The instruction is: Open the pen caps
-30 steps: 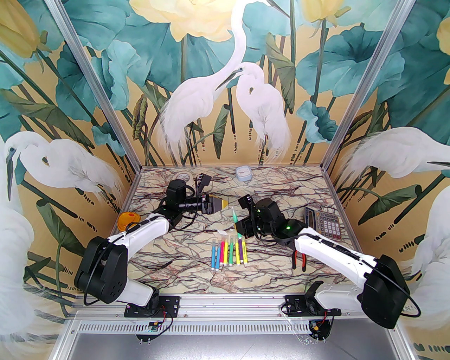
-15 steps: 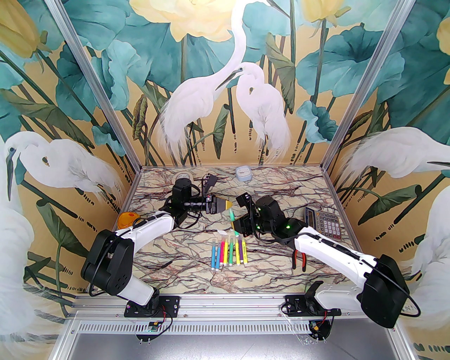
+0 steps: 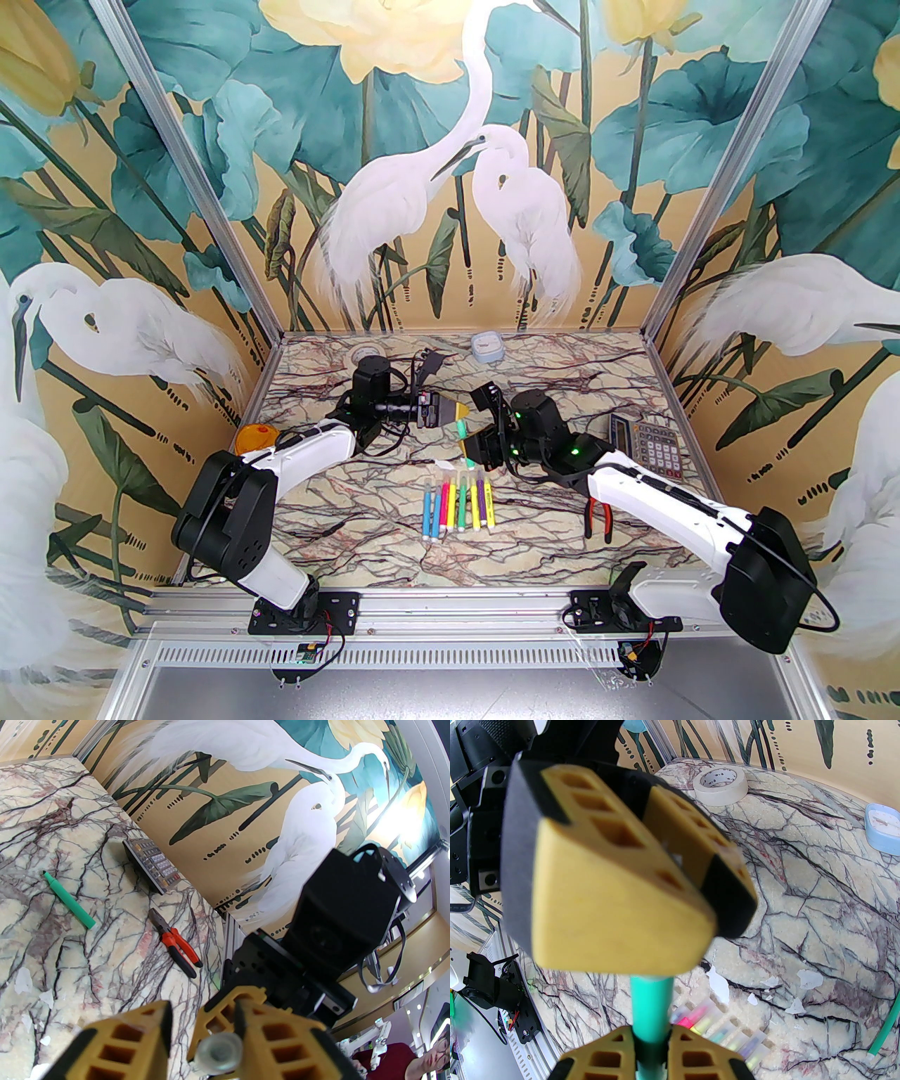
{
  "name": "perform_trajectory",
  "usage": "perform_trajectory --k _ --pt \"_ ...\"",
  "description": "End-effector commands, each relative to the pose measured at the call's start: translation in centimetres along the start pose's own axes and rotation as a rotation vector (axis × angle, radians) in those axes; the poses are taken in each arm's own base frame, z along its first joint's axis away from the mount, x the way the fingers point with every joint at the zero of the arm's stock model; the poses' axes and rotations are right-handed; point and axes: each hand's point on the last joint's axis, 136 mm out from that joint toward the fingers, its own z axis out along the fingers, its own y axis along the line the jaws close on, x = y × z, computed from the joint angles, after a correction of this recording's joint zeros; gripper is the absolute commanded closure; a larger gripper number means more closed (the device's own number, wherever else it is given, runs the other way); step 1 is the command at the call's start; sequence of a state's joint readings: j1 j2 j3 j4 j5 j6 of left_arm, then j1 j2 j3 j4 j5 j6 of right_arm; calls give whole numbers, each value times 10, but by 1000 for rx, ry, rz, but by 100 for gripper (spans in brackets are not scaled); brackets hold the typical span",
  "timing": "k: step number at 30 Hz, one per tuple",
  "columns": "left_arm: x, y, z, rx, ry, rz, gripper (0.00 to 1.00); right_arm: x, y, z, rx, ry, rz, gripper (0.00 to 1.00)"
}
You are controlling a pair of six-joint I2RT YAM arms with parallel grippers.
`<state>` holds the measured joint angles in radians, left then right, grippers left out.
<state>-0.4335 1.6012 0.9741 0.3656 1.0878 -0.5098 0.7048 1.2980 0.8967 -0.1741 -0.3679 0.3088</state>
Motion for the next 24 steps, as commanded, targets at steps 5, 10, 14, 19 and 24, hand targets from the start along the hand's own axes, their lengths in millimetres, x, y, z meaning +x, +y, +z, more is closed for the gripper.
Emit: perform_trajectory --k 5,10,14,19,24 --pt "-8 -10 4 39 6 33 85 -16 5 0 -21 -41 -33 90" --pt "-10 -12 4 42 2 33 92 -16 4 0 -18 -48 -28 82" --pt "-13 -12 4 31 -10 34 97 -11 0 4 -9 -36 -14 65" --pt "-19 -12 4 22 -25 22 100 -11 -2 9 -14 -45 -1 58" --pt "-22 -22 3 65 -35 25 100 -10 -3 17 -28 -41 14 58"
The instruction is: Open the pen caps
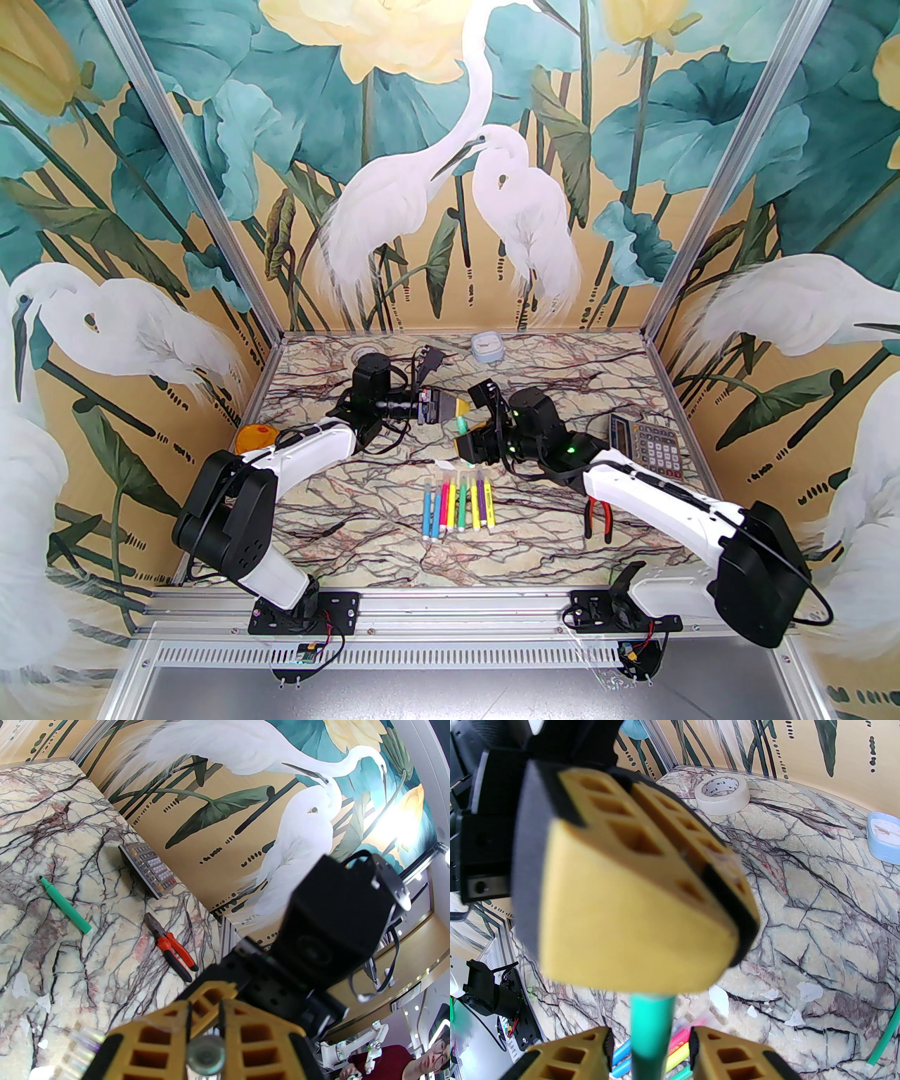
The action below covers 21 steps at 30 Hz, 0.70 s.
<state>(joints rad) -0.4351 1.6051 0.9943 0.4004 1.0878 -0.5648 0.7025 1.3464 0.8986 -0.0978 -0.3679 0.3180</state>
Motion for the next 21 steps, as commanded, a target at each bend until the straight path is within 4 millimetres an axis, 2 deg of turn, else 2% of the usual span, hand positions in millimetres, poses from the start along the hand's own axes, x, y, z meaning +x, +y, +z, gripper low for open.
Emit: perform_trajectory --k 1,10,21 --pt "-12 -17 2 58 -19 33 100 -2 2 6 -27 -10 18 59" --pt "-12 -12 2 47 -39 20 100 -3 7 8 -62 -10 21 76" --pt "-9 0 4 1 -28 11 100 2 6 3 -48 5 10 87"
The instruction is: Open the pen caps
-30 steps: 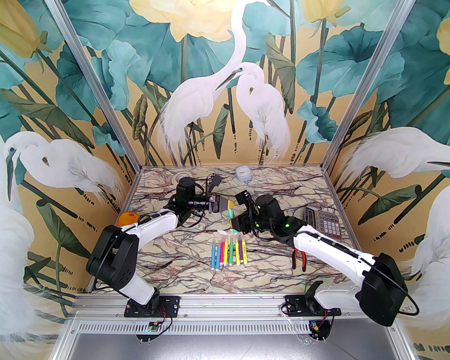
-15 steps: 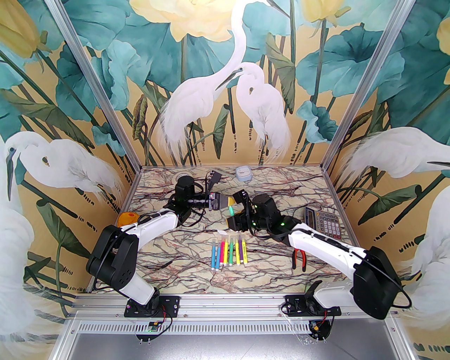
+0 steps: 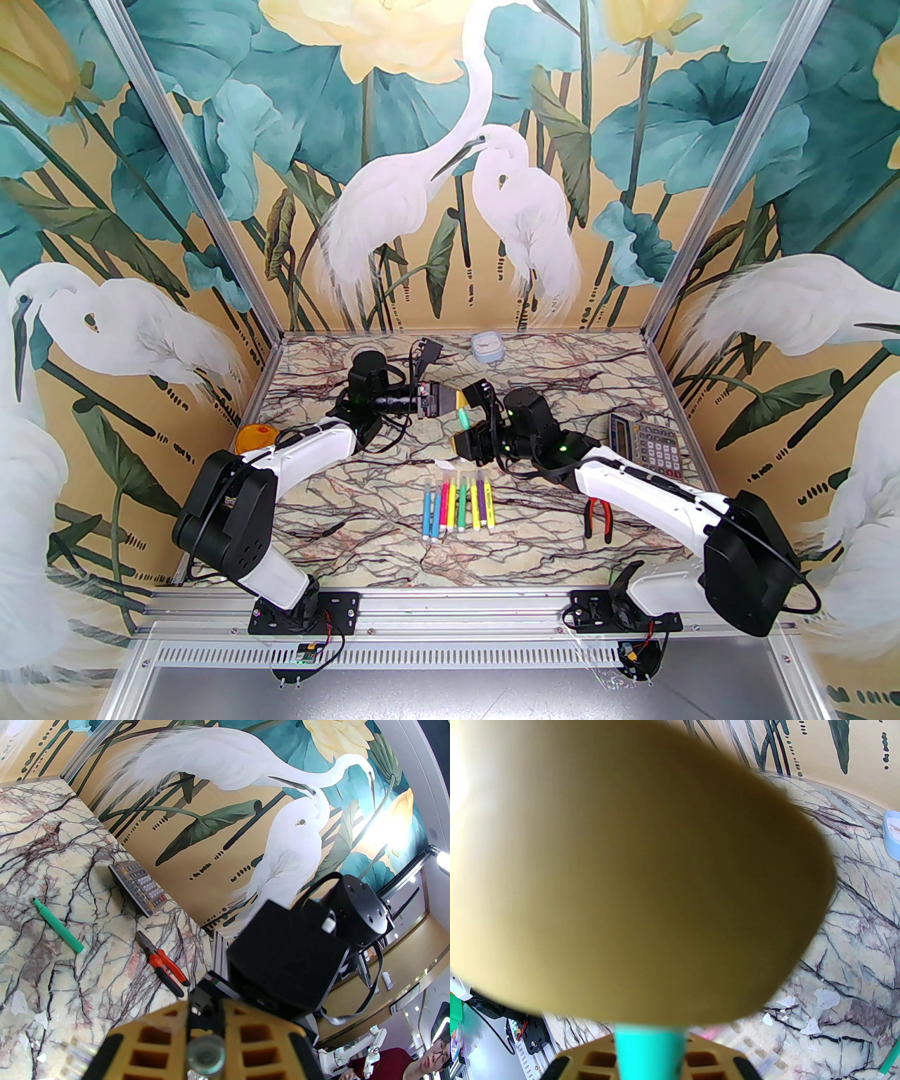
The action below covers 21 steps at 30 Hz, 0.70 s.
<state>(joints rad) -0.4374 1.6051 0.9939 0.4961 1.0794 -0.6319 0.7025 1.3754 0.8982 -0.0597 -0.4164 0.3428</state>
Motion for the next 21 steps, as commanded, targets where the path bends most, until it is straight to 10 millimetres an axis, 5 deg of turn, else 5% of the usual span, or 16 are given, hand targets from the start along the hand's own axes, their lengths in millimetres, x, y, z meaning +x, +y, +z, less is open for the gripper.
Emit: perform_trajectory --k 1,9,21 --pt "2 10 4 -27 9 -7 100 1 0 -5 4 0 -15 89" --pt "-8 41 3 -167 -17 -59 100 22 -7 -8 36 51 -31 100" --pt "-33 75 -20 -260 -110 -154 100 57 -17 -17 67 106 -16 100"
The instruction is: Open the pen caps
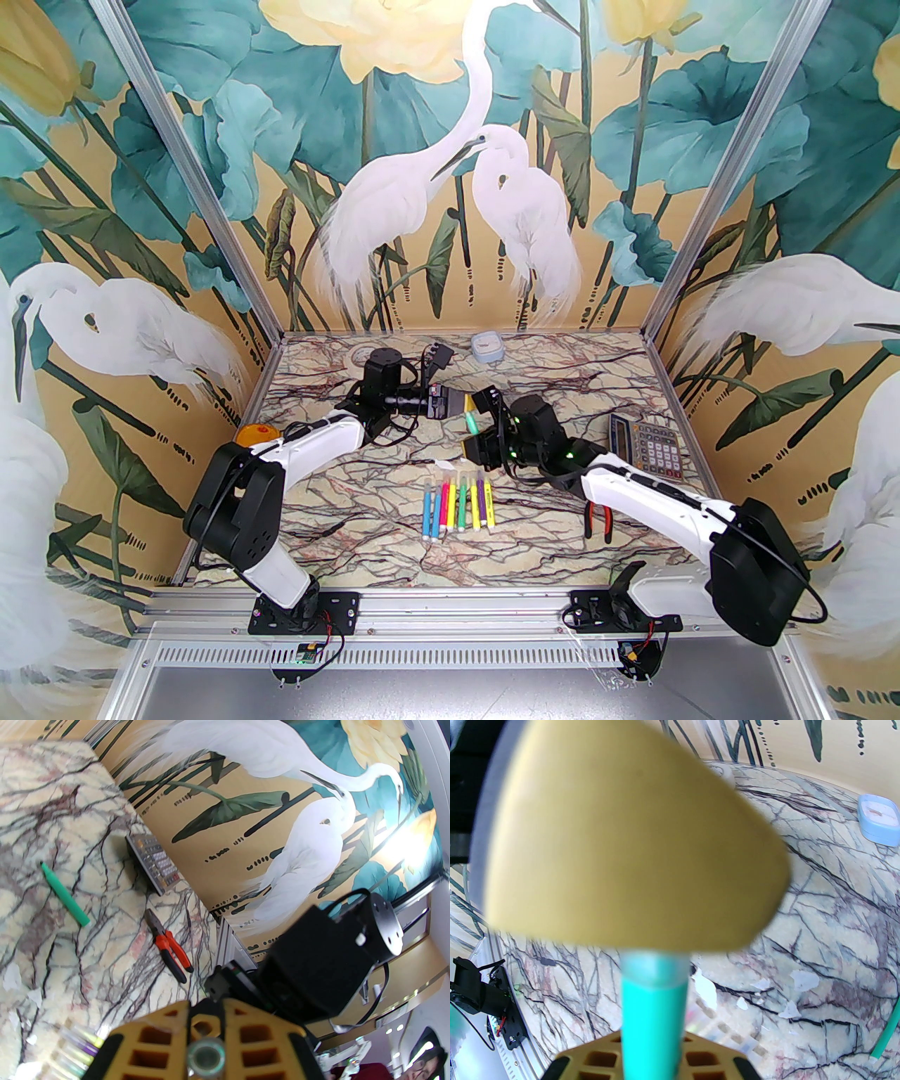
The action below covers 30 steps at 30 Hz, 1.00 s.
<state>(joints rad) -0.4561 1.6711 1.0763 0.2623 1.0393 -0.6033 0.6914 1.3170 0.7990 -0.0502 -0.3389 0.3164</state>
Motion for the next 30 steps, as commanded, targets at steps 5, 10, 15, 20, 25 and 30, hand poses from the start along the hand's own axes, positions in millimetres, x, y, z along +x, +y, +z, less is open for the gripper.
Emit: perform_trajectory --k 5,10,15,20,25,30 --pt "-61 52 -50 -167 -241 -59 100 52 3 -7 -38 138 -13 100" --pt "-65 63 -70 -169 -275 -104 100 61 7 -4 -86 152 -14 100" --pt "-64 75 -93 -289 -303 -117 100 58 -3 -1 -31 128 -4 100" --pt "-41 117 -131 -729 -210 -112 100 50 -40 5 173 113 22 100" --pt "-15 133 -152 -906 -105 -126 100 39 -73 7 308 95 86 100" --pt "5 145 -161 -983 -37 -164 100 34 -106 3 439 87 153 100"
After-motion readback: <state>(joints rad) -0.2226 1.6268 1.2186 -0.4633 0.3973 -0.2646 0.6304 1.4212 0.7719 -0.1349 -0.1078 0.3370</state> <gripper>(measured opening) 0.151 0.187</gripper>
